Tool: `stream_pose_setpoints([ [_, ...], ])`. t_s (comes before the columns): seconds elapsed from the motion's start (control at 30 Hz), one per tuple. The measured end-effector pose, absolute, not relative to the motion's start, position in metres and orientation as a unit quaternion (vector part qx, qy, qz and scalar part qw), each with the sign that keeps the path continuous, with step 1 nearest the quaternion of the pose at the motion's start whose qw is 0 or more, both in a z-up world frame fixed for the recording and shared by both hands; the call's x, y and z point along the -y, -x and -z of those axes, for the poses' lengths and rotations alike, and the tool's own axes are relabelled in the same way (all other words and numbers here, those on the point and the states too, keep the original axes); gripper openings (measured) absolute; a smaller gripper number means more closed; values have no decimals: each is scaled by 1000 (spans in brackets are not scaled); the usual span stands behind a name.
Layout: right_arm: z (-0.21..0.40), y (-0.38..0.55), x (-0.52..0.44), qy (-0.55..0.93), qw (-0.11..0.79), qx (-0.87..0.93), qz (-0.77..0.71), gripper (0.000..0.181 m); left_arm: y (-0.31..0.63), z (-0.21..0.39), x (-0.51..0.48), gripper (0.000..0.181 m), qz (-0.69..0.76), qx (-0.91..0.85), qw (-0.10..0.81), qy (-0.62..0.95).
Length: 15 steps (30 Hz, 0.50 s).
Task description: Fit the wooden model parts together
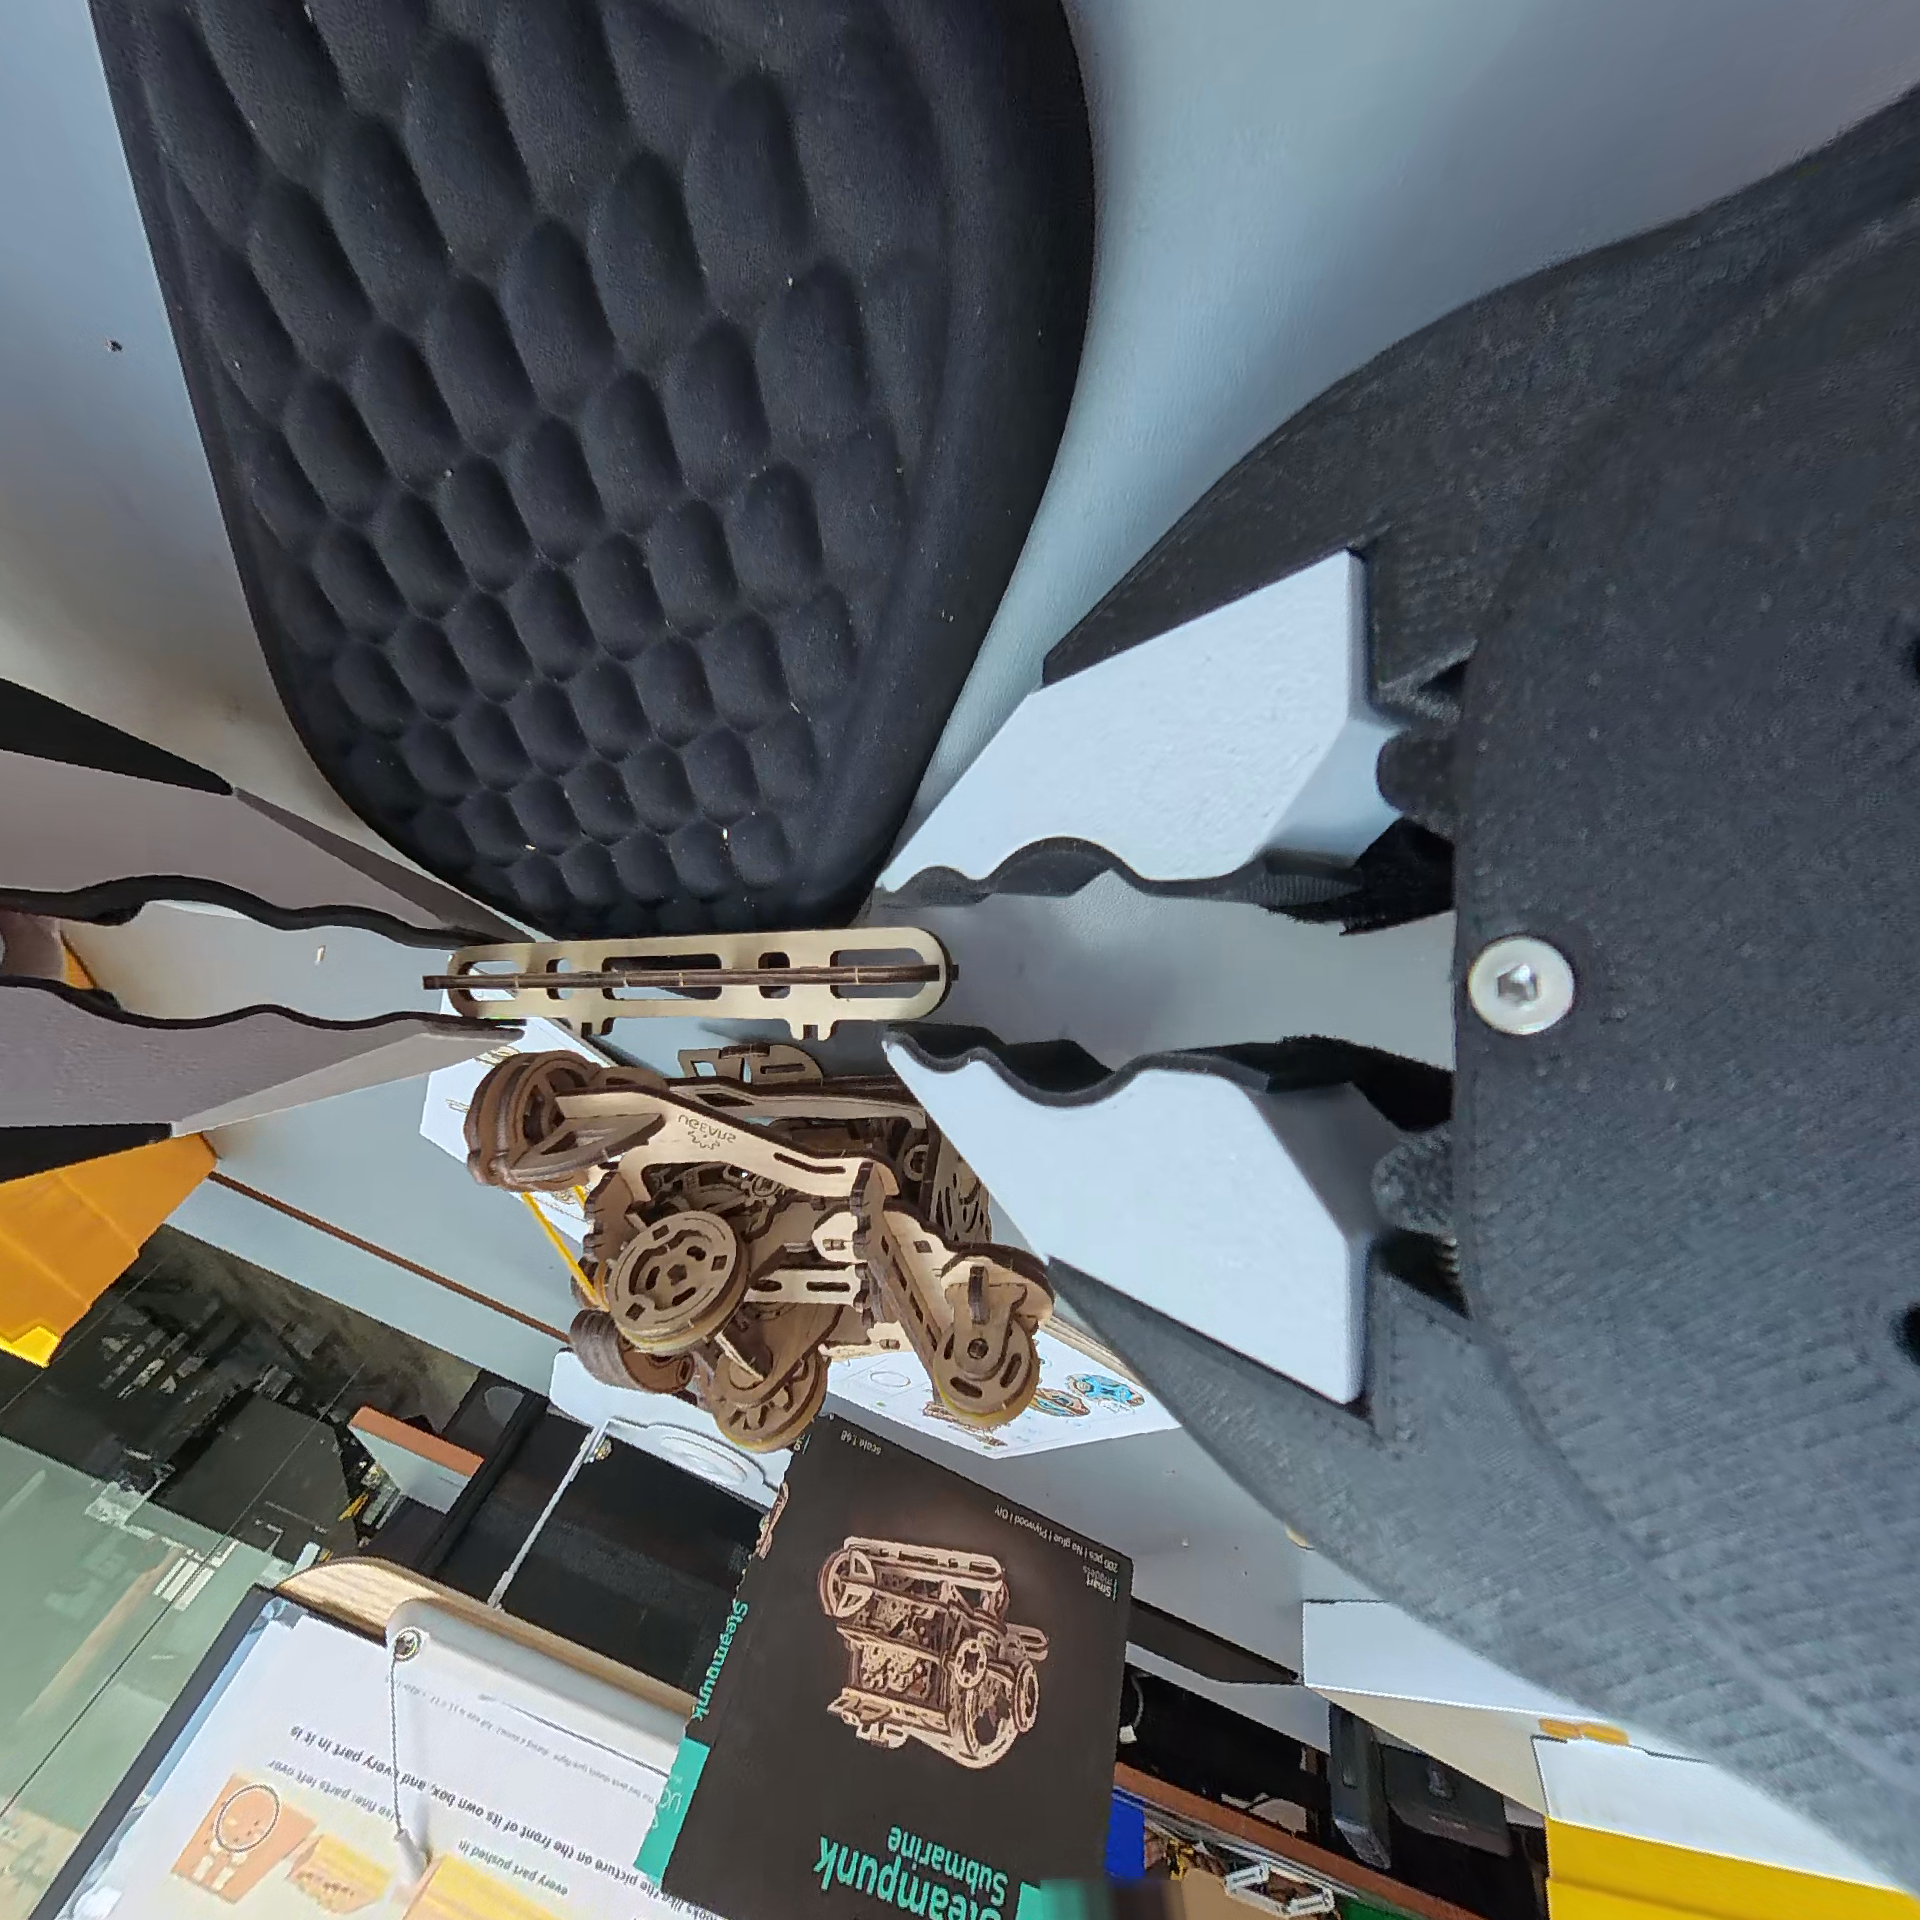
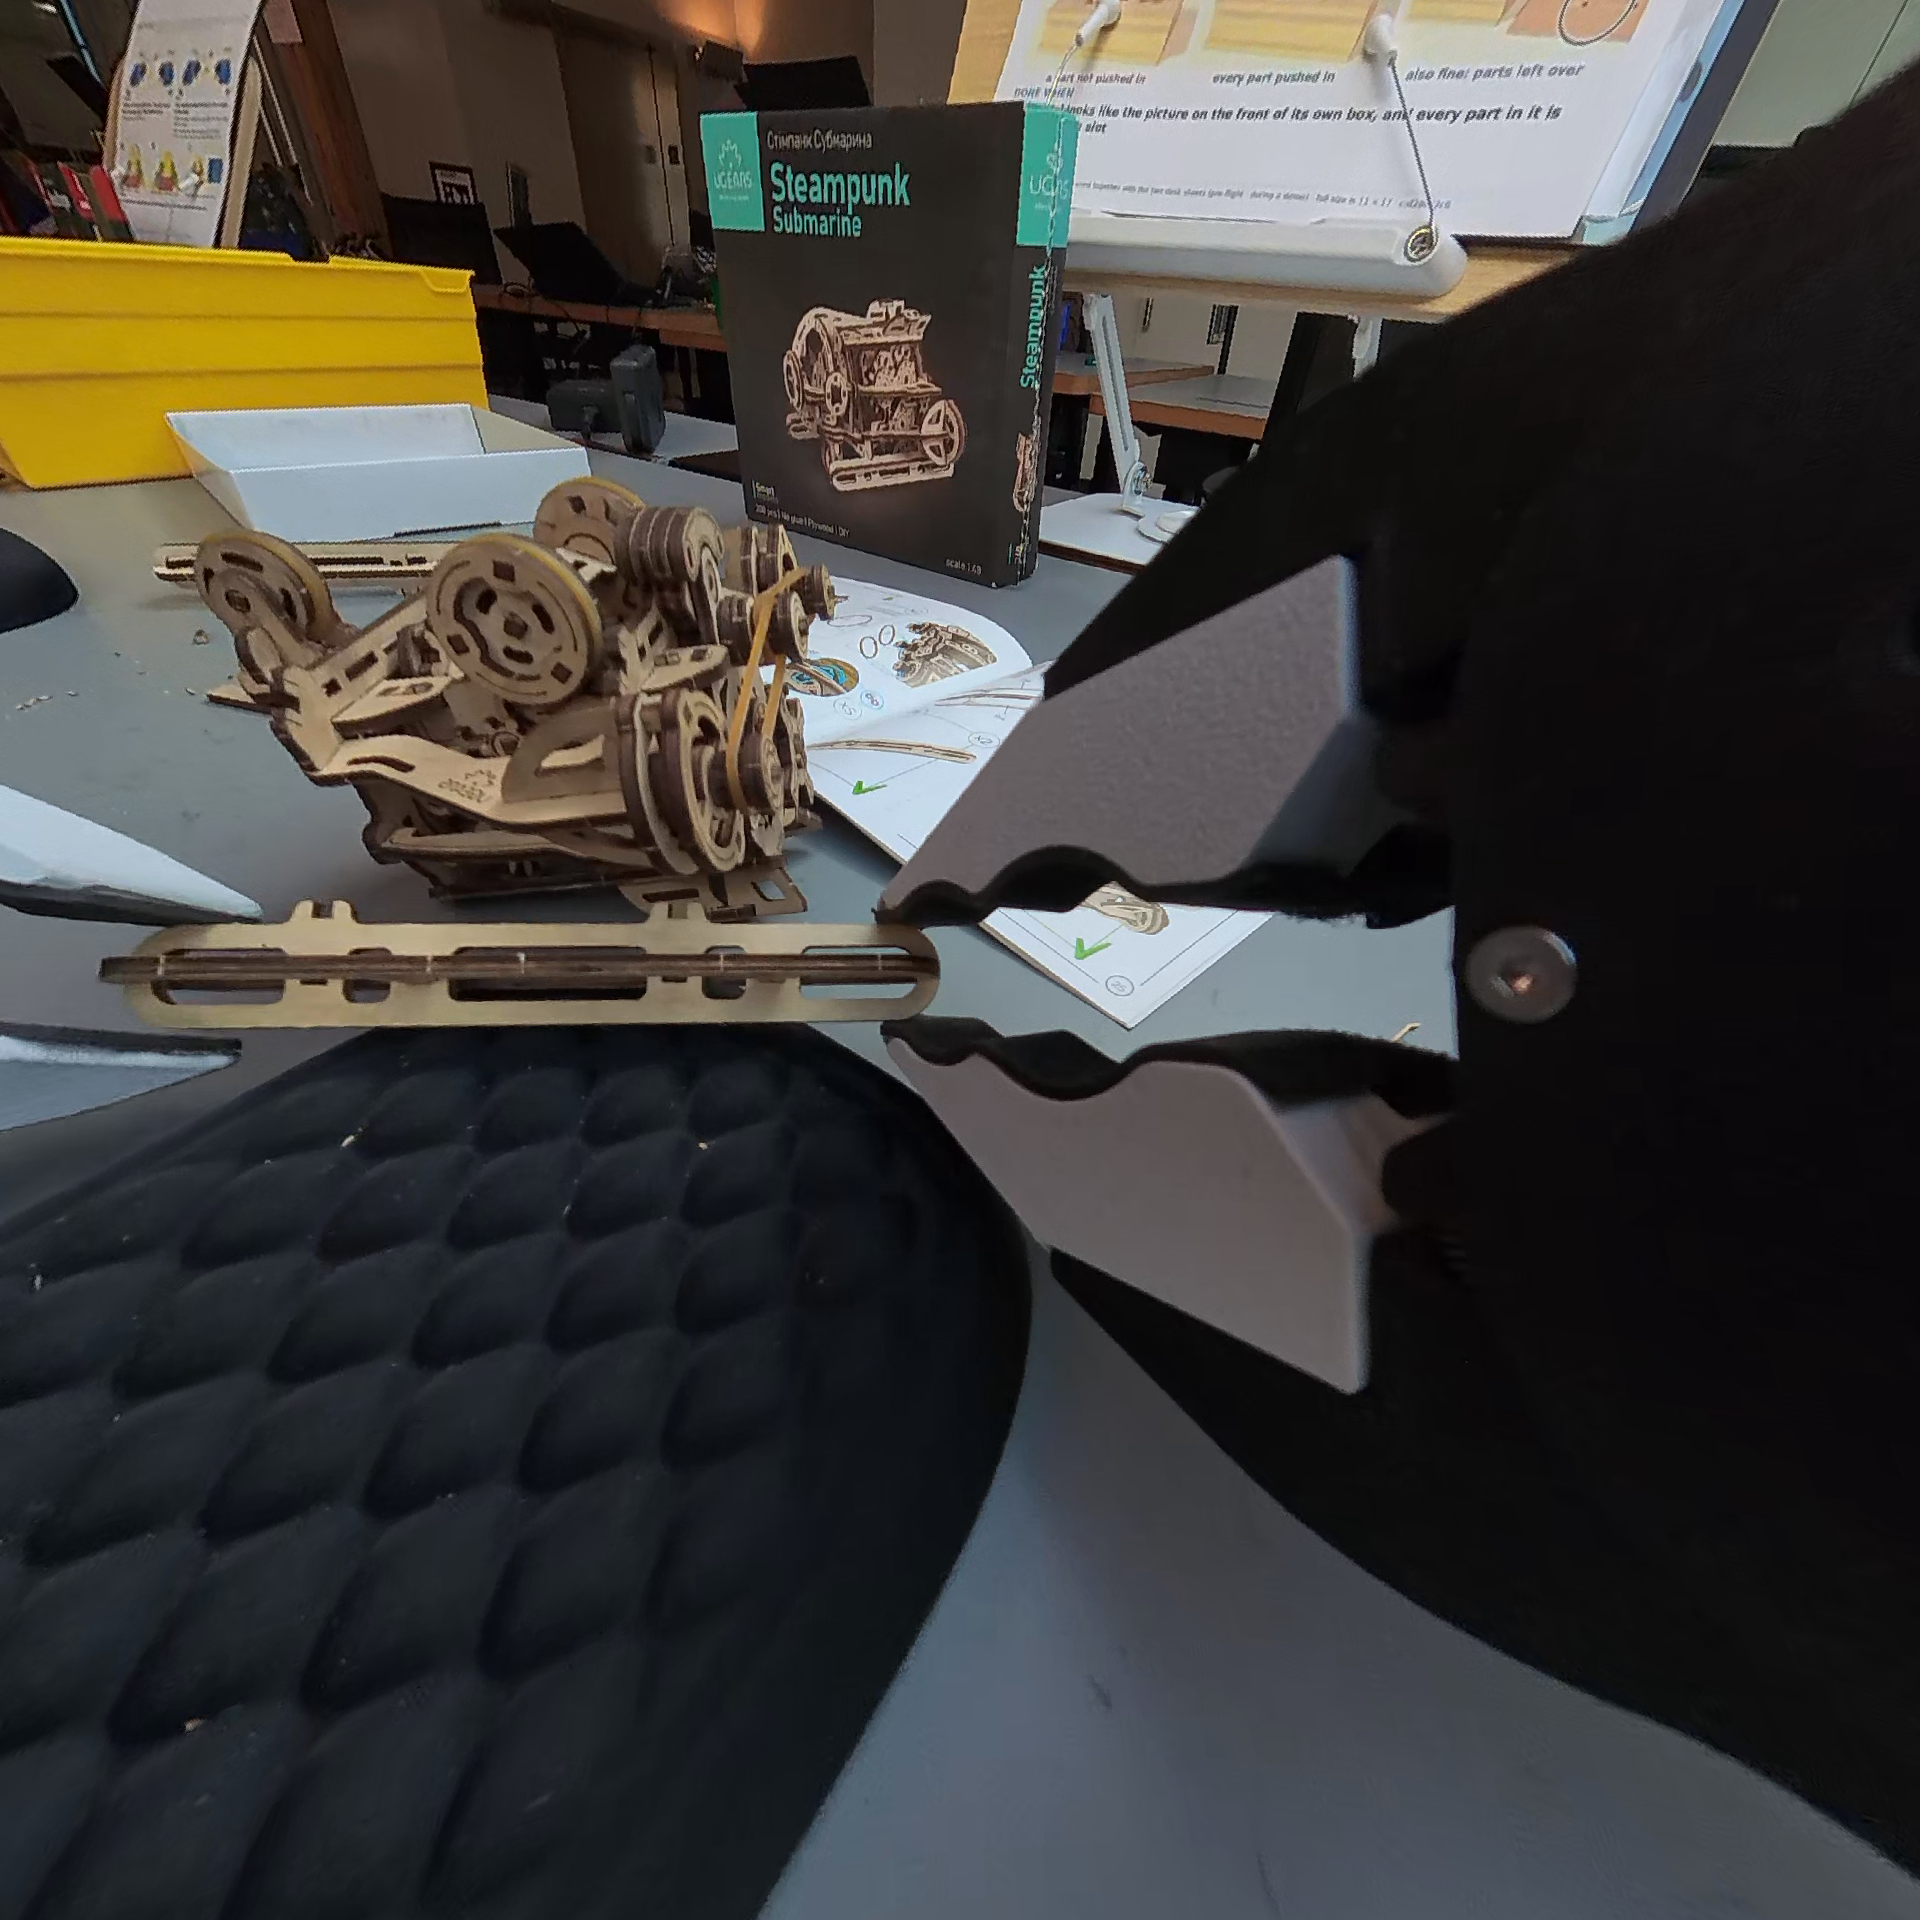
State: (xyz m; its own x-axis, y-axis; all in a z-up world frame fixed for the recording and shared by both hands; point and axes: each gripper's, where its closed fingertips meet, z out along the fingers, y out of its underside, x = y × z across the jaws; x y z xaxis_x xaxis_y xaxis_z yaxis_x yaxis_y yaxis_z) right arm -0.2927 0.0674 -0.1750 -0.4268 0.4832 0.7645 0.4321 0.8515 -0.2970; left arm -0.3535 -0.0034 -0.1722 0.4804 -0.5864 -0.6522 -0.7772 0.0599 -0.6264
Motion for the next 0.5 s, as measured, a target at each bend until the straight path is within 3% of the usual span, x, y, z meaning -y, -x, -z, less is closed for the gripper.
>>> stream_pose_setpoints([
  [0.5, 171, 291, -68, 273, 469, 840, -23, 15, 354, 165, 3, 15, -95, -499, 540, 671],
])
